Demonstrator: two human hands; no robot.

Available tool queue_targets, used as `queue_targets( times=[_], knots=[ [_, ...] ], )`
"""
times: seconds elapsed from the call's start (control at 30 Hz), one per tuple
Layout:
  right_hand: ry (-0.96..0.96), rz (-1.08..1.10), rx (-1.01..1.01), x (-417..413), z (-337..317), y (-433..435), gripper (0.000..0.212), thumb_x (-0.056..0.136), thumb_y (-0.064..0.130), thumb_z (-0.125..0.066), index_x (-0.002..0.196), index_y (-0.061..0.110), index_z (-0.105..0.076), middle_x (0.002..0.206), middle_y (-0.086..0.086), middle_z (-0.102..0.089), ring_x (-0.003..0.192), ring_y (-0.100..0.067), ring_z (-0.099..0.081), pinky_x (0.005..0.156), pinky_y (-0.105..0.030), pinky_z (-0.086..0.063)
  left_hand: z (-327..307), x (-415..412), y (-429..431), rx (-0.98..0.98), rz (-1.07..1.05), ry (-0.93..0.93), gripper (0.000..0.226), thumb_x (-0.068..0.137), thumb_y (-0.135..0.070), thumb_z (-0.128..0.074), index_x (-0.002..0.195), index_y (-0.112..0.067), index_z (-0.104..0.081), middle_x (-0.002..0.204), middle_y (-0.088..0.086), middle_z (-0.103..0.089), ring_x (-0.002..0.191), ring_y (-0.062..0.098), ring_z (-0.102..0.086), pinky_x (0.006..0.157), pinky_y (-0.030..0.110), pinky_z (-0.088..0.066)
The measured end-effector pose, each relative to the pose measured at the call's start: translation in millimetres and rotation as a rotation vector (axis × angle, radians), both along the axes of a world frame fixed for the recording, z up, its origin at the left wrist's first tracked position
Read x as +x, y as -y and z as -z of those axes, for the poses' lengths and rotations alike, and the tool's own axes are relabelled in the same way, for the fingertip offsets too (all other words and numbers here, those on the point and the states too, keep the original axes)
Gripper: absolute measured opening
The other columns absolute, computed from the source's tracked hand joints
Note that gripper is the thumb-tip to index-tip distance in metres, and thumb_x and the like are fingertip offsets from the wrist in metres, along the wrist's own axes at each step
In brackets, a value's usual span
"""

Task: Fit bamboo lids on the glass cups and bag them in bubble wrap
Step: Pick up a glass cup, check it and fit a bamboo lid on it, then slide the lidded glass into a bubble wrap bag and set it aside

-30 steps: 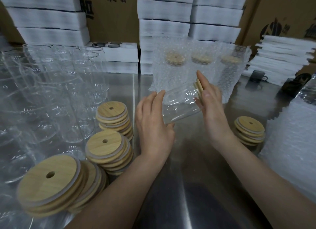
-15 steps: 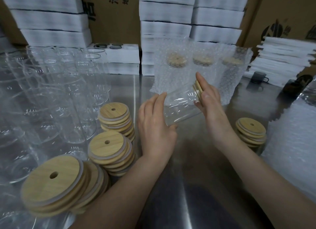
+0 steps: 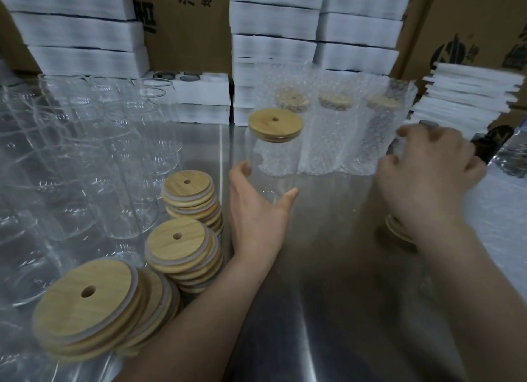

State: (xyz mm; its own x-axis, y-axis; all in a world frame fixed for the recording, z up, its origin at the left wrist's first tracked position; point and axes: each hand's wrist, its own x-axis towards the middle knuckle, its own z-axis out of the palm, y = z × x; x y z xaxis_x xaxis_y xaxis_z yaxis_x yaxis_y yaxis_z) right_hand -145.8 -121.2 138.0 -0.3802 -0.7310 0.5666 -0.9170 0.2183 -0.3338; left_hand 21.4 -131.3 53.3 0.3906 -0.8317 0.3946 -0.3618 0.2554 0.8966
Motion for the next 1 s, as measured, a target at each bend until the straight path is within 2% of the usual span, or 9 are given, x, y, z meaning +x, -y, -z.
queue_targets(
  times=[0.17, 0.3, 0.43, 0.53, 0.67, 0.8, 0.9, 0.97, 1.0],
  knots=[
    [0.116, 0.229, 0.367, -32, -11, 8, 0.044, 0.093, 0.015, -0.053, 0.136, 0.015, -0.044, 0.145, -0.027, -0.028, 0.139, -0.040, -0.020, 0.112, -0.054, -0.017, 2, 2, 3, 0.023, -0.017, -0.036, 0.084, 0.075, -0.027, -0.083, 0.140, -0.013, -0.032, 0.143, 0.004, -0.043, 0.131, 0.015, -0.041, 0.099, 0.016, -0.027],
    [0.199, 0.228, 0.502, -66, -12, 15, 0.052, 0.092, 0.015, -0.060, 0.141, 0.013, -0.042, 0.148, -0.027, -0.021, 0.139, -0.044, -0.016, 0.116, -0.054, -0.020, 2, 2, 3, 0.017, -0.035, -0.006, 0.086, 0.076, -0.025, -0.082, 0.143, -0.011, -0.030, 0.144, 0.007, -0.042, 0.134, 0.018, -0.039, 0.104, 0.019, -0.028],
    [0.244, 0.209, 0.498, -89, -7, 20, 0.045, 0.090, 0.007, -0.062, 0.133, 0.007, -0.048, 0.146, -0.030, -0.026, 0.134, -0.048, -0.025, 0.112, -0.053, -0.030, 1, 2, 4, 0.026, -0.056, 0.019, 0.090, 0.080, -0.024, -0.079, 0.149, -0.008, -0.023, 0.150, 0.012, -0.037, 0.139, 0.023, -0.034, 0.114, 0.030, -0.028],
    [0.249, 0.208, 0.458, -99, -5, 22, 0.048, 0.089, 0.010, -0.066, 0.135, 0.012, -0.052, 0.144, -0.029, -0.034, 0.132, -0.047, -0.032, 0.109, -0.051, -0.036, 2, 1, 4, 0.021, -0.071, 0.043, 0.095, 0.081, -0.022, -0.078, 0.152, -0.007, -0.016, 0.155, 0.014, -0.030, 0.143, 0.024, -0.028, 0.114, 0.021, -0.018],
    [0.310, 0.167, 0.402, -108, -1, 26, 0.052, 0.085, 0.004, -0.069, 0.134, 0.011, -0.052, 0.144, -0.026, -0.037, 0.131, -0.047, -0.034, 0.107, -0.050, -0.039, 1, -2, 1, -0.040, -0.087, 0.094, 0.105, 0.082, -0.018, -0.077, 0.154, -0.008, -0.001, 0.161, 0.013, -0.011, 0.148, 0.021, -0.010, 0.108, 0.009, 0.000],
    [0.350, 0.165, 0.339, -116, 3, 32, 0.057, 0.082, 0.004, -0.074, 0.133, 0.013, -0.051, 0.141, -0.026, -0.040, 0.128, -0.048, -0.039, 0.106, -0.055, -0.039, -1, -5, -5, -0.127, -0.131, 0.200, 0.101, 0.082, -0.019, -0.075, 0.154, -0.008, -0.004, 0.159, 0.015, -0.006, 0.145, 0.020, -0.009, 0.107, 0.003, 0.006],
    [0.380, 0.179, 0.357, -123, 5, 38, 0.055, 0.079, 0.005, -0.077, 0.128, 0.012, -0.053, 0.139, -0.026, -0.043, 0.127, -0.050, -0.040, 0.107, -0.060, -0.037, -6, -4, -11, -0.206, -0.199, 0.285, 0.092, 0.082, -0.016, -0.073, 0.152, -0.004, -0.015, 0.156, 0.018, -0.011, 0.143, 0.024, -0.016, 0.115, 0.021, -0.006],
    [0.384, 0.184, 0.381, -126, 8, 40, 0.047, 0.081, 0.006, -0.075, 0.123, 0.009, -0.056, 0.136, -0.027, -0.045, 0.124, -0.051, -0.042, 0.106, -0.057, -0.038, -11, -4, -15, -0.288, -0.228, 0.328, 0.085, 0.079, -0.010, -0.070, 0.148, -0.003, -0.022, 0.153, 0.023, -0.018, 0.141, 0.031, -0.022, 0.120, 0.040, -0.017],
    [0.373, 0.186, 0.385, -126, 9, 40, 0.045, 0.082, 0.007, -0.074, 0.123, 0.008, -0.057, 0.136, -0.028, -0.045, 0.123, -0.051, -0.042, 0.106, -0.056, -0.039, -12, -6, -17, -0.332, -0.226, 0.357, 0.083, 0.077, -0.007, -0.069, 0.147, -0.005, -0.023, 0.152, 0.025, -0.021, 0.140, 0.034, -0.024, 0.118, 0.052, -0.023]
  ],
)
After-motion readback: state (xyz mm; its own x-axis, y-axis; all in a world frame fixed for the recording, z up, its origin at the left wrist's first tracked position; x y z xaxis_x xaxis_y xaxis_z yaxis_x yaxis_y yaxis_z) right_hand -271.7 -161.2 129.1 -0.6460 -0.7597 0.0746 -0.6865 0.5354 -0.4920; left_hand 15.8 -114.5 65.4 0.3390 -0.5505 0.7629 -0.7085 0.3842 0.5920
